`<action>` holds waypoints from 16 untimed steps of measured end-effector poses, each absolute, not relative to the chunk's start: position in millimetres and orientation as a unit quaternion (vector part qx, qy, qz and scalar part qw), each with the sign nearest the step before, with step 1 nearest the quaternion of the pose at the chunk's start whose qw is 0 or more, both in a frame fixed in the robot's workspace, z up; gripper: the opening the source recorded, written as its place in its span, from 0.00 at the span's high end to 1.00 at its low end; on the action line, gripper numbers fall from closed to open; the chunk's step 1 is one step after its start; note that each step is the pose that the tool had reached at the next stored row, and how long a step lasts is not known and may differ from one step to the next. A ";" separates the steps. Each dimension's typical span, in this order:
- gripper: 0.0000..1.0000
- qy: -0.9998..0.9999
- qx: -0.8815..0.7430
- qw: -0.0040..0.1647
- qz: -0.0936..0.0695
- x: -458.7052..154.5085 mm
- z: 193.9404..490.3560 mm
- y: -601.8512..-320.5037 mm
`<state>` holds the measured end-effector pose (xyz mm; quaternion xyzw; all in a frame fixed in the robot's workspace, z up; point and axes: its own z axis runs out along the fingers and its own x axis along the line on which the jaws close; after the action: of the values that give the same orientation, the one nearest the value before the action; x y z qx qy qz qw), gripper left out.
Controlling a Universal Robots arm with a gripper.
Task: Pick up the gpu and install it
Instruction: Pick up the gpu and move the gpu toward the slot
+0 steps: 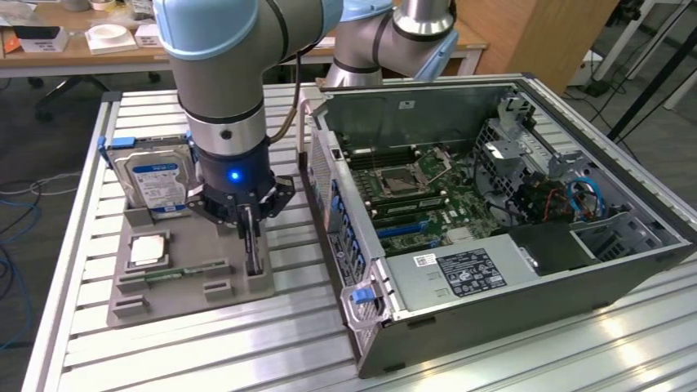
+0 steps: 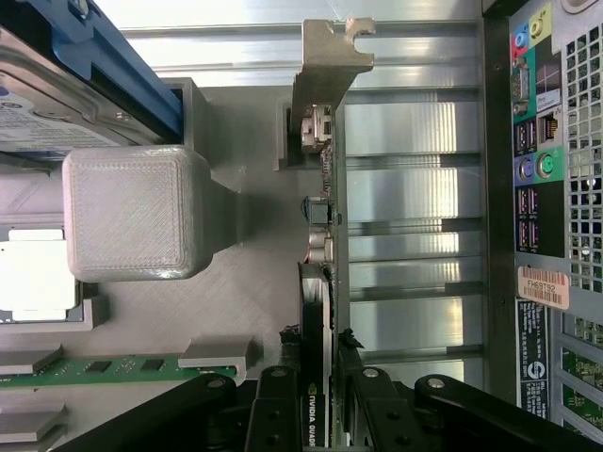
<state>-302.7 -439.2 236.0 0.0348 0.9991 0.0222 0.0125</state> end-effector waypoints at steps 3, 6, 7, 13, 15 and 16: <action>0.74 0.999 0.035 0.012 0.022 -302.7 236.0 -439.2; 0.74 0.999 0.035 0.013 0.022 -302.7 236.0 -439.2; 0.74 0.999 0.035 0.013 0.022 -302.7 236.0 -439.2; 0.74 0.999 0.035 0.012 0.022 -302.7 236.0 -439.2; 0.74 0.999 0.035 0.012 0.022 -302.7 236.0 -439.2; 0.74 0.999 0.035 0.013 0.022 -302.7 236.0 -439.2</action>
<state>-302.7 -439.2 236.0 0.0348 0.9991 0.0222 0.0125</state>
